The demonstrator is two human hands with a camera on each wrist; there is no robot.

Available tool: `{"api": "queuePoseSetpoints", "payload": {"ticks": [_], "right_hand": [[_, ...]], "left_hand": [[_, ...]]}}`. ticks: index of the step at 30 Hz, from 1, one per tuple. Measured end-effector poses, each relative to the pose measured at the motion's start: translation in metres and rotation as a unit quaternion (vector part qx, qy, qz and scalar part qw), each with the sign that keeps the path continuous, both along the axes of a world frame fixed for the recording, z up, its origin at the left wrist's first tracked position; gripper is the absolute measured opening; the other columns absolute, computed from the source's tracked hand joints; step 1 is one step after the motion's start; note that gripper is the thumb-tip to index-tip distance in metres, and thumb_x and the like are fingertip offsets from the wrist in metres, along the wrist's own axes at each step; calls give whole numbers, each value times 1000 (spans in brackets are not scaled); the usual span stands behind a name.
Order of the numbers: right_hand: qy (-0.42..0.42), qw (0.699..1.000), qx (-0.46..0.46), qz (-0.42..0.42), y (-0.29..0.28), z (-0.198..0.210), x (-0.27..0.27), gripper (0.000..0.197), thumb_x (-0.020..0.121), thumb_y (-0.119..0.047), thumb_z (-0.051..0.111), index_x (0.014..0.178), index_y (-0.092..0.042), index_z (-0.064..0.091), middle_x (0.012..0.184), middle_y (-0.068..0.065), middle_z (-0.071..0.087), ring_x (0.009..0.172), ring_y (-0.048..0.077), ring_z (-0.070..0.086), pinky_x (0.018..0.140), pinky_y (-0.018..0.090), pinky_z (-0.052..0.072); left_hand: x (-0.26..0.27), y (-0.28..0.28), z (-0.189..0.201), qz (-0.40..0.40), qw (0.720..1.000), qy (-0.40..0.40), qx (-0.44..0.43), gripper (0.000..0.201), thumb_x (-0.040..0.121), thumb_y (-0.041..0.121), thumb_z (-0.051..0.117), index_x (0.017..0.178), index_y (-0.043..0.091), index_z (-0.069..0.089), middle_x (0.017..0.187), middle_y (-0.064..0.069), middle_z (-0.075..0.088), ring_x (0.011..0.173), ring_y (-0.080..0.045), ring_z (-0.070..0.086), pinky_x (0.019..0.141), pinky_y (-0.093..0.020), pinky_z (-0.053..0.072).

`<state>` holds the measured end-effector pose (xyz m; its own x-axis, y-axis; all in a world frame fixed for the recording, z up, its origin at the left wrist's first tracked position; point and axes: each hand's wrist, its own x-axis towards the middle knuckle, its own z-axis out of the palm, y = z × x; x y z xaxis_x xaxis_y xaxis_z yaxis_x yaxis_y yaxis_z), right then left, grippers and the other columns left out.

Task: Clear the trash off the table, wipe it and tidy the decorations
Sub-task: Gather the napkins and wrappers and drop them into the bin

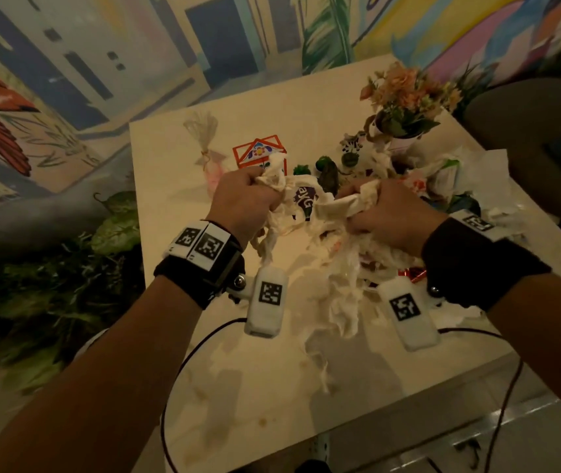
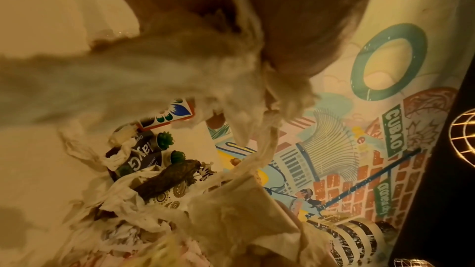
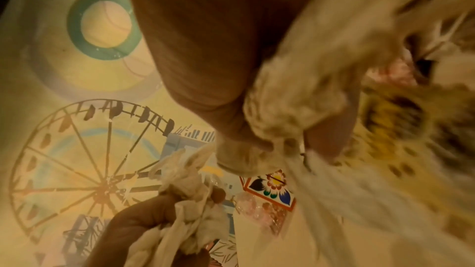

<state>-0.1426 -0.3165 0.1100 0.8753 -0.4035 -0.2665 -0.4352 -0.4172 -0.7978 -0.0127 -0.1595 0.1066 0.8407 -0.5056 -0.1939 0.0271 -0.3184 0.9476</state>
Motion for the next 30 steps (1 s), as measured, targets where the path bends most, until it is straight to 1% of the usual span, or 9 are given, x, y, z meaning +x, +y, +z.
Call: {"api": "queuePoseSetpoints", "payload": {"ticks": [4,9,16,19,21,24,26,28,30], "right_hand": [[-4,999,-33,-23,-8,3,7,36,71,-1,67,101,-20,69,91,1,66,85,16,58,64,21,42],[-24,997,-41,-54,-15,4,20,35,69,3,69,98,-17,66,97,6,64,92,19,57,70,21,42],[-77,987,-72,-121,-27,25,39,29,71,2,68,97,-9,67,94,9,62,92,23,58,78,31,46],[-47,990,-123,-50,-14,29,42,27,68,-1,68,88,-20,67,78,-4,61,78,14,57,65,25,46],[-35,992,-119,-15,-1,30,44,28,67,-2,68,84,-24,66,70,-13,54,69,5,51,56,16,40],[-48,993,-107,11,14,29,51,28,66,0,70,86,-19,68,77,-6,62,73,9,55,59,16,44],[-39,993,-110,26,22,28,56,27,68,0,70,91,-14,70,83,2,65,78,15,57,64,23,46],[-34,994,-103,21,29,26,62,29,67,-1,70,94,-13,70,86,2,65,79,15,57,59,19,44],[-41,995,-87,-2,35,25,69,32,65,-2,71,96,-13,70,88,2,65,78,13,58,56,14,42]], "left_hand": [[2,2,4,6,1000,4,-4,27,71,-8,58,66,18,66,66,-2,60,68,-22,55,60,-31,45],[4,7,7,15,1000,-5,-14,29,74,-8,59,70,19,66,67,0,61,66,-16,56,58,-26,45],[10,17,11,45,998,-1,-41,15,67,-2,63,69,12,68,75,-12,61,73,-22,56,69,-38,48],[13,25,11,47,999,-13,-21,24,58,8,62,79,-3,68,75,-15,61,72,-22,56,68,-44,49],[18,33,18,52,998,-12,-33,23,59,5,62,79,-5,67,76,-18,63,70,-21,59,67,-46,53],[31,52,35,67,996,-38,-47,12,66,-1,58,70,10,60,67,-5,57,52,-1,57,49,-18,49],[44,70,44,95,994,-40,-39,19,75,-1,56,85,16,57,71,1,54,52,-1,53,46,-14,45],[55,89,52,117,992,-31,-34,29,81,-3,54,97,20,57,71,4,57,48,1,55,44,-13,45],[54,107,62,116,991,-31,-55,27,71,-2,59,75,24,67,53,9,60,36,3,52,37,-10,40]]}}
